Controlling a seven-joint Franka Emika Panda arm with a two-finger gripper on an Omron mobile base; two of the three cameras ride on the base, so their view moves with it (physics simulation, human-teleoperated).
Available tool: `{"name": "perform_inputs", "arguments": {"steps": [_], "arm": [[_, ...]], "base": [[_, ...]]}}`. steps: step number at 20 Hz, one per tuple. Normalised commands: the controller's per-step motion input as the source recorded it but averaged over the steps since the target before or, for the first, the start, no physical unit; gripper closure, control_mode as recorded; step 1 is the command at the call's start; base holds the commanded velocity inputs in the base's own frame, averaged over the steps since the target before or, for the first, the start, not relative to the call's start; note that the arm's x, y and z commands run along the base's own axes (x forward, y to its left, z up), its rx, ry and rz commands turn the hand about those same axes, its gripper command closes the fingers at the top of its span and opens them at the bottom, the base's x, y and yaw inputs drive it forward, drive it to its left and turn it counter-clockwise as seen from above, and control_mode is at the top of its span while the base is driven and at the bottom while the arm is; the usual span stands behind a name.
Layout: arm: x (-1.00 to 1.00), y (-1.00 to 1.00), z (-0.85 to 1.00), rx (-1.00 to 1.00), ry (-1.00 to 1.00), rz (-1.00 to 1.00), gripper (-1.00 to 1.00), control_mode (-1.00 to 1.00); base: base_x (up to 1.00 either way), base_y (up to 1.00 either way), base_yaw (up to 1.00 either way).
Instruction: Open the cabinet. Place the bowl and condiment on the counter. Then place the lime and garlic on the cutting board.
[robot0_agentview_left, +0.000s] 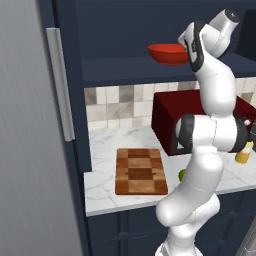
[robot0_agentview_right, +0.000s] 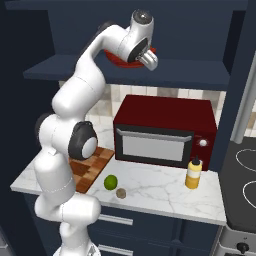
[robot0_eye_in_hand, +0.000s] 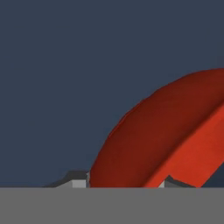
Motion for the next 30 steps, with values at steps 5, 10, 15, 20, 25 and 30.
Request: {"name": "perform_inputs", "arguments": {"steps": [5,10,15,20,25,30], "arm": [[-0.19,-0.24,0.00,0.00,0.00,0.00,1.00,-1.00],[-0.77,-0.34,0.00,0.00,0.00,-0.03,1.00,-1.00],[-0.98,-0.22,0.00,0.00,-0.05,-0.05,1.00,-1.00],[-1.00,-0.01,0.00,0.00,-0.16,-0.12,1.00,-1.00],[-1.00,0.05,0.02,0.00,-0.21,-0.16,1.00,-1.00],[-1.00,0.30,0.04,0.00,-0.21,-0.15,1.00,-1.00]], "base": [[0.00,0.00,0.00],[0.00,0.00,0.00],[0.00,0.00,0.00],[0.00,0.00,0.00],[0.00,0.00,0.00],[0.00,0.00,0.00]]}}
